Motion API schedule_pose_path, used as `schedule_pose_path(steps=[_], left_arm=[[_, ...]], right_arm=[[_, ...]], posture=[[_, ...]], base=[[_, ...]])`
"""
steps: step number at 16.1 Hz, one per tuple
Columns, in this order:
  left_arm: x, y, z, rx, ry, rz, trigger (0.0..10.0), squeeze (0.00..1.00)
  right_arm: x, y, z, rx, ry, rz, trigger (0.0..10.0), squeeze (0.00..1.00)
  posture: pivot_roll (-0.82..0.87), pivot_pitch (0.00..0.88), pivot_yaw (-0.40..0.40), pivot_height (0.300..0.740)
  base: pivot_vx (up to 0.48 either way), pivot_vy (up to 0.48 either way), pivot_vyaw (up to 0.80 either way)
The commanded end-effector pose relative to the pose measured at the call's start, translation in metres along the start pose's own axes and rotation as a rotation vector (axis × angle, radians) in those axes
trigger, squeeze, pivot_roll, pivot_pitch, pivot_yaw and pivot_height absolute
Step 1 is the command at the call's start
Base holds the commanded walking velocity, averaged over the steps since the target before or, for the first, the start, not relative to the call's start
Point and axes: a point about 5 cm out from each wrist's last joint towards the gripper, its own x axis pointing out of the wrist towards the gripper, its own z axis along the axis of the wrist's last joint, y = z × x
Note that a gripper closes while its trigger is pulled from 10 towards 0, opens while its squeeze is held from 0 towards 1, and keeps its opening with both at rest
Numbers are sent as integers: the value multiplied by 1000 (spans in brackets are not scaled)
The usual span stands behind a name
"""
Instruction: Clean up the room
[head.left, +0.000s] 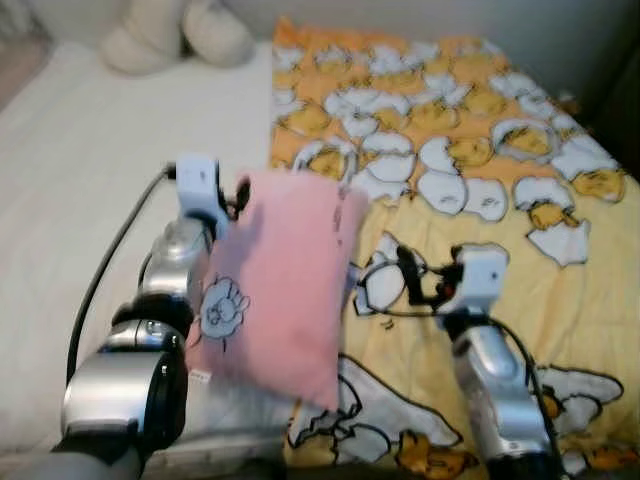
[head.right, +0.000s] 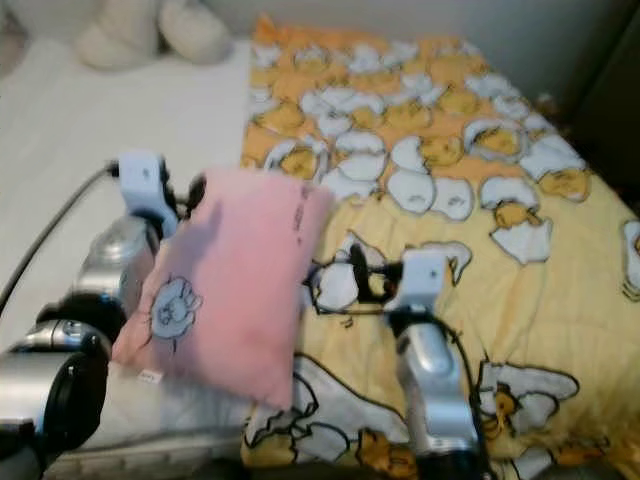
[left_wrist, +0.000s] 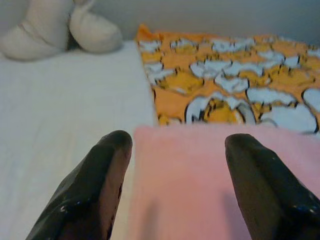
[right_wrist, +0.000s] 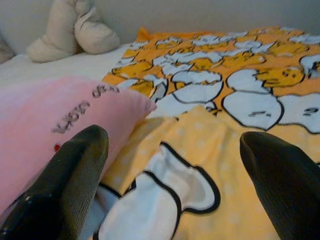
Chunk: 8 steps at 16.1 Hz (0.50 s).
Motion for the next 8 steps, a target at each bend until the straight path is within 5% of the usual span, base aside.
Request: schedule_pose_path(steps=[1,5,8], left_arm=[[3,6,9,17,18,-29,10000,0],[-2,38,9,-21,153,-23,10000,0],[-7,46,0,-64,213,-23,10000,0]], right_arm=[[3,0,-2,62,30,23,10000,0],[22,0,-5,181,76,62,10000,0],[33,0,-2,228,78,82,10000,0]], posture=[[-70,0,1,740],[-48,0,-10,740],[-37,0,-18,740]], base=[[0,0,0],[0,0,0],[0,0,0]])
